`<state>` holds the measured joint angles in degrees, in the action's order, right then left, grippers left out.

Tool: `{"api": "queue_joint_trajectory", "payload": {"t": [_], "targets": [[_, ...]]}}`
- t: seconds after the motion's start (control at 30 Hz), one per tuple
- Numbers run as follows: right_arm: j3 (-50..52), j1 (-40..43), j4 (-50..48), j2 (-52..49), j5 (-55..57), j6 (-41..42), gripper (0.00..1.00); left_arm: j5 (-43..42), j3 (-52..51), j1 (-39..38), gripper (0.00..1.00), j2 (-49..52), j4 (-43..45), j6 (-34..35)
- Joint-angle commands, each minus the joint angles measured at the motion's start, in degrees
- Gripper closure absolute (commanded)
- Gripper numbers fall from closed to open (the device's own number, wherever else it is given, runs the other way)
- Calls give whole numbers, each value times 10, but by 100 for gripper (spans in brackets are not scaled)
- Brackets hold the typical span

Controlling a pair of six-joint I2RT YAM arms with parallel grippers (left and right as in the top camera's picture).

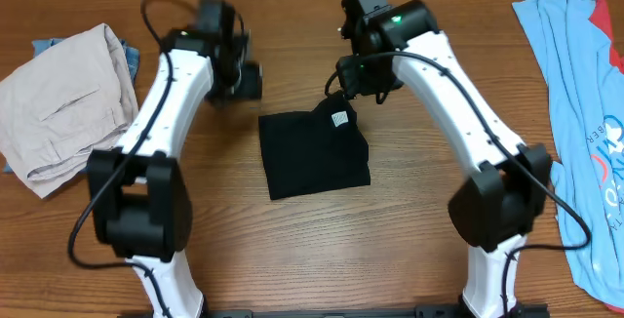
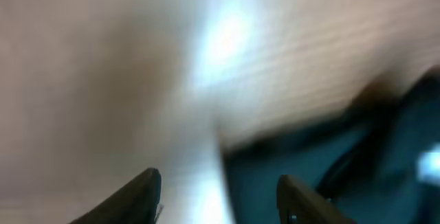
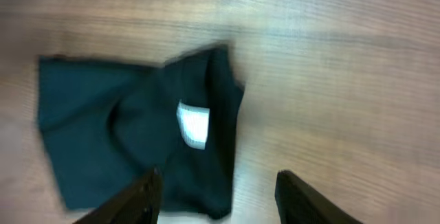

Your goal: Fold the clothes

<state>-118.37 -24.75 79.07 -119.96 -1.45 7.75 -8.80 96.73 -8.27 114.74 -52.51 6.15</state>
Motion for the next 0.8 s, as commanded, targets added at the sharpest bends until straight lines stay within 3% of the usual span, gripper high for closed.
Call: {"api": "queue_joint_trajectory", "payload": {"t": [0.0,0.13,0.27,0.57,0.77], "targets": [[-5,0,45,19,-47,44,43,-21,13,0,46,-8,76,-28],[27,0,71,19,-105,45,43,-82,13,-3,47,26,122,-27],[85,-7,65,19,-135,45,44,-112,13,-12,48,67,102,-16],[252,-16,-39,19,-160,45,44,-116,12,-37,50,122,-37,-24],[342,-11,-117,16,-109,45,43,-80,12,-38,65,123,-171,-24]]}}
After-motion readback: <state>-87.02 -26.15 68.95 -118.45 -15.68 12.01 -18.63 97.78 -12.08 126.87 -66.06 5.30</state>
